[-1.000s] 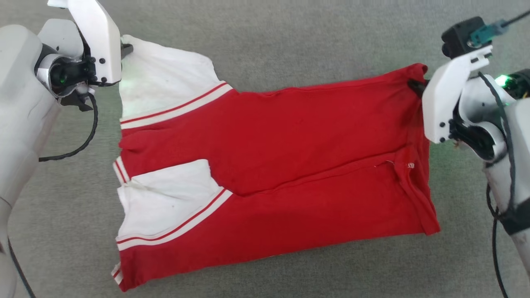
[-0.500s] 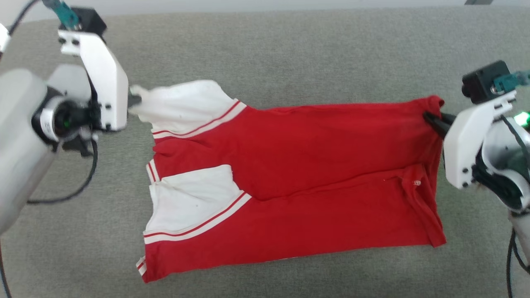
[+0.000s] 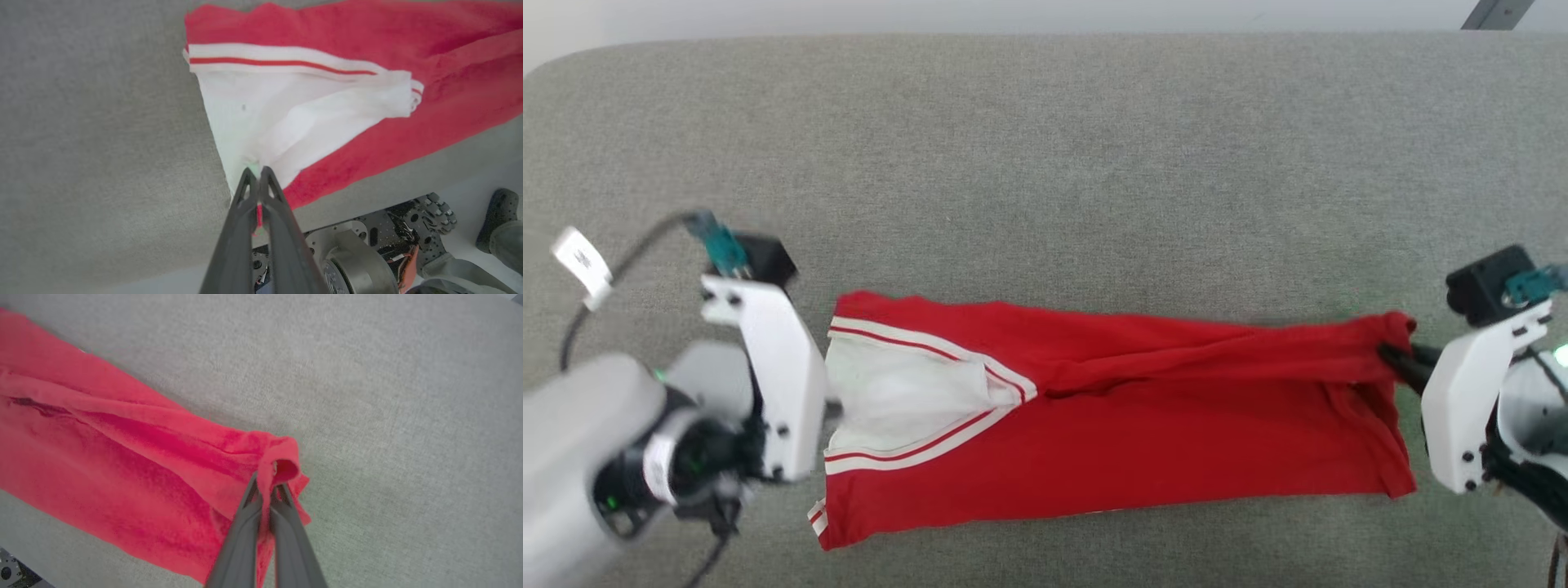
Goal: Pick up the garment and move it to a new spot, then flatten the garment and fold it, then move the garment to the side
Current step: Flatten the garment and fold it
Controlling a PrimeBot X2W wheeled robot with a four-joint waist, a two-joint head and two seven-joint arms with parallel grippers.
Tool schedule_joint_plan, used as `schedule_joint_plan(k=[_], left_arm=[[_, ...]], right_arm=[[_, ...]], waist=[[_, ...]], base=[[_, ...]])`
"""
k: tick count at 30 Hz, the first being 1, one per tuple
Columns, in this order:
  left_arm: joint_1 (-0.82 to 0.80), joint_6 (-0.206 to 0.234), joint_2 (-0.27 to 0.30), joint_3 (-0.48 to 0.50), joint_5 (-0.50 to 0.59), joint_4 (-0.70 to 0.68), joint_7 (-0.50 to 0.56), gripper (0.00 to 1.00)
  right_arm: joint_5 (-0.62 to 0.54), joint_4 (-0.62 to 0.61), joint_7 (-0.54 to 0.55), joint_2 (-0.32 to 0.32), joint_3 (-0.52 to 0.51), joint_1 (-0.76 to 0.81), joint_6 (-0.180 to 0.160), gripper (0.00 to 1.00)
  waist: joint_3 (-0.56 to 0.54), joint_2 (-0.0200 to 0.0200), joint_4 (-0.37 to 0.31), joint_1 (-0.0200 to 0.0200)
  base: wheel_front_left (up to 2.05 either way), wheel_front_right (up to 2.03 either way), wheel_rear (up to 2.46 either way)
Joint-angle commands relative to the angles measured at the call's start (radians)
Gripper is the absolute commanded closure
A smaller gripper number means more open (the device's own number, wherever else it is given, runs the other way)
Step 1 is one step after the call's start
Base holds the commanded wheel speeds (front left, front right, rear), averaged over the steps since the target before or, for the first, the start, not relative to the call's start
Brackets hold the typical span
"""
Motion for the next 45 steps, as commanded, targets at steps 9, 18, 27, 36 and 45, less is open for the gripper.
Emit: schedule_joint_plan(k=[9,18,27,36,45], left_arm=[[0.101,-0.037,-0.081,-0.013,-0.028,0.12,-0.088,0.73],[0.146,-0.106,-0.09,0.041,-0.018,0.171,-0.251,0.0],[0.225,-0.151,-0.043,0.119,0.046,0.101,-0.537,0.0],[0.335,-0.184,-0.013,0.194,0.117,0.069,-0.868,0.0],[0.461,-0.19,-0.031,0.274,0.139,0.092,-1.044,0.0]], right_arm=[[-0.013,0.095,-0.013,0.05,0.034,0.003,-0.002,0.0],[-0.003,0.064,-0.047,0.032,0.024,0.011,-0.002,0.0],[-0.015,-0.026,-0.058,0.062,-0.097,0.105,-0.002,0.0],[-0.031,0.021,-0.013,0.117,-0.201,0.157,-0.002,0.0],[0.0,0.164,0.018,0.136,-0.183,0.115,-0.002,0.0]], waist=[[0.015,-0.0001,-0.002,0.0],[-0.002,-0.0001,-0.008,0.0],[-0.022,-0.0001,0.0,0.0],[-0.029,-0.0001,0.037,0.0],[-0.028,-0.0001,0.093,0.0]], base=[[0.0,0.0,0.0],[0.0,0.0,0.0],[0.0,0.0,0.0],[0.0,0.0,0.0],[0.0,0.0,0.0]])
